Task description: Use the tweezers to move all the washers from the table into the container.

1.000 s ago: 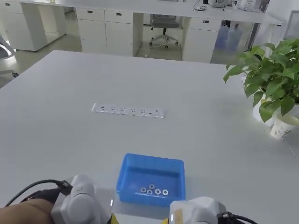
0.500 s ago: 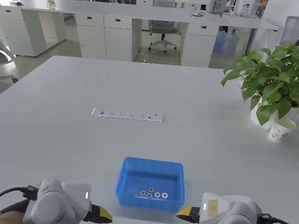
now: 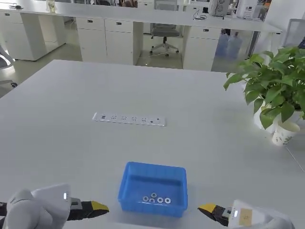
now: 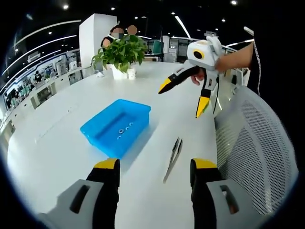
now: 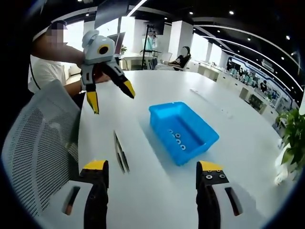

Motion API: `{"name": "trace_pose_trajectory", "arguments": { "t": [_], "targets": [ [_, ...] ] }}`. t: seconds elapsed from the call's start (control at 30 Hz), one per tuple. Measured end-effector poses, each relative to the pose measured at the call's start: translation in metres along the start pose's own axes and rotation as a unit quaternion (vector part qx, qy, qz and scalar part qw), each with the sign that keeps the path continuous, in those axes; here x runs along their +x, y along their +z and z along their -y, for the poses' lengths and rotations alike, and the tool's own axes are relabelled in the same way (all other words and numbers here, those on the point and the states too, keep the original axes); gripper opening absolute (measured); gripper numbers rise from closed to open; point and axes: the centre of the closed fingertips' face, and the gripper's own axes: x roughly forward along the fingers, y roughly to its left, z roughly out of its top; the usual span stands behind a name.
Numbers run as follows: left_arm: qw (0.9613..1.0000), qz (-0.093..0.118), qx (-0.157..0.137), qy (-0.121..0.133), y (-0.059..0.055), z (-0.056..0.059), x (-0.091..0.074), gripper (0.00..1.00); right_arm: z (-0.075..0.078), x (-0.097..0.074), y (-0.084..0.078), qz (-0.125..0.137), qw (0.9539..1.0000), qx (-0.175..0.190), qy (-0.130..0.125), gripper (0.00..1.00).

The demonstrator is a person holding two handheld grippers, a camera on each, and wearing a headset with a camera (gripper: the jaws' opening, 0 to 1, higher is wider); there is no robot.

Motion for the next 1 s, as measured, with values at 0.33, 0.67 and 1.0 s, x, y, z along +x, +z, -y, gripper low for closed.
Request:
{"name": "trace_pose_trajectory", "arguments": {
  "t": [0.33, 0.67, 1.0],
  "targets": [
    [0.9975, 0.046, -0.036, 0.040, 0.003, -0.008, -0.013, 0.79, 0.009, -0.017, -0.007, 0.042, 0.9970, 0.050, -0.041, 0.91],
    [0.9935, 0.071, -0.047, 0.076, 0.001, -0.014, -0.024, 0.96, 0.014, -0.030, -0.017, 0.071, 0.9918, 0.079, -0.070, 1.00],
    [0.9867, 0.115, -0.074, 0.087, 0.007, -0.013, -0.037, 0.99, 0.004, -0.039, -0.030, 0.094, 0.9879, 0.101, -0.071, 1.00]
  ]
}}
